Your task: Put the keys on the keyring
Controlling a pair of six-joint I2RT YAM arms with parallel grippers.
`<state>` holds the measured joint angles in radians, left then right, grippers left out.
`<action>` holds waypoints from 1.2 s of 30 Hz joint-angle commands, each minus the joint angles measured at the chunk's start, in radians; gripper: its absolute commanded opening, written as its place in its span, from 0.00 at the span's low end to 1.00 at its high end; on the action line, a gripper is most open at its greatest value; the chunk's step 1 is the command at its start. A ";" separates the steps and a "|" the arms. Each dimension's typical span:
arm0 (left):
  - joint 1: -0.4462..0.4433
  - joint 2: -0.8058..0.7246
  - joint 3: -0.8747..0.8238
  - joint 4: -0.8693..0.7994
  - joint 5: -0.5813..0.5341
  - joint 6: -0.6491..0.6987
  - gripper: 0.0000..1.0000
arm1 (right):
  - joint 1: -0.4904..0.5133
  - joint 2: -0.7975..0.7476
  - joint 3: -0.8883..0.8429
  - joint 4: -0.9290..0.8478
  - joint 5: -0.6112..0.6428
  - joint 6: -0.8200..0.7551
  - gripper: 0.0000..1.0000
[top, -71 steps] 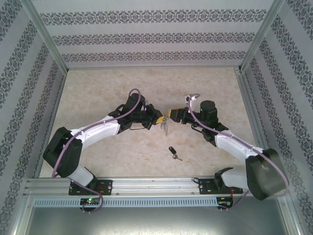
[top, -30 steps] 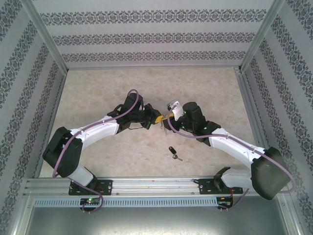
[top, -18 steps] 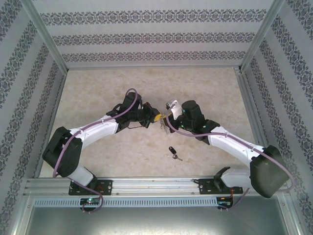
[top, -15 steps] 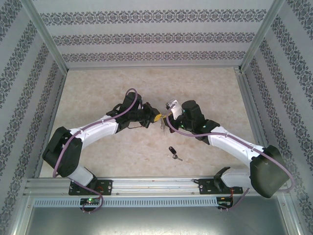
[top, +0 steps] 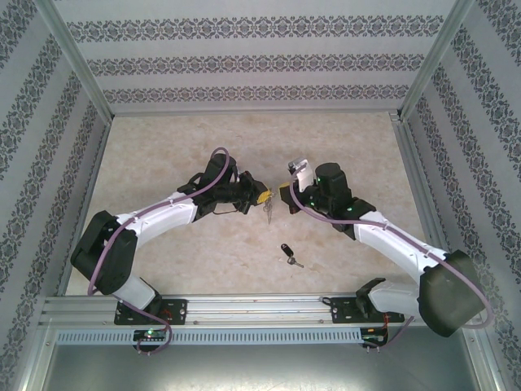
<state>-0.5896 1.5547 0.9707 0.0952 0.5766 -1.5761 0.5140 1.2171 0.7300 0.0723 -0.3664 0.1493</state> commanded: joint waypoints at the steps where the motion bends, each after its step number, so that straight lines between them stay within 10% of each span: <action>1: -0.006 -0.019 -0.006 0.047 0.024 -0.013 0.00 | 0.002 -0.019 -0.008 0.029 -0.065 0.019 0.00; 4: -0.006 -0.019 -0.008 0.049 0.022 -0.015 0.00 | 0.003 -0.030 -0.024 0.024 -0.083 -0.005 0.06; 6: -0.006 -0.020 -0.008 0.046 0.023 -0.017 0.00 | 0.003 -0.043 -0.035 0.003 -0.065 -0.025 0.39; 9: -0.002 -0.019 -0.003 0.030 0.032 -0.012 0.00 | 0.008 -0.064 -0.047 -0.040 -0.025 -0.069 0.51; 21: 0.048 -0.039 -0.003 -0.044 0.110 0.040 0.00 | 0.123 -0.111 -0.072 -0.101 0.363 -0.302 0.50; 36: 0.065 -0.006 0.025 -0.063 0.178 0.071 0.00 | 0.232 0.036 0.033 -0.065 0.438 -0.381 0.45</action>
<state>-0.5346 1.5475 0.9707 0.0551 0.7254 -1.5288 0.7315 1.2446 0.7120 -0.0189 0.0303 -0.1921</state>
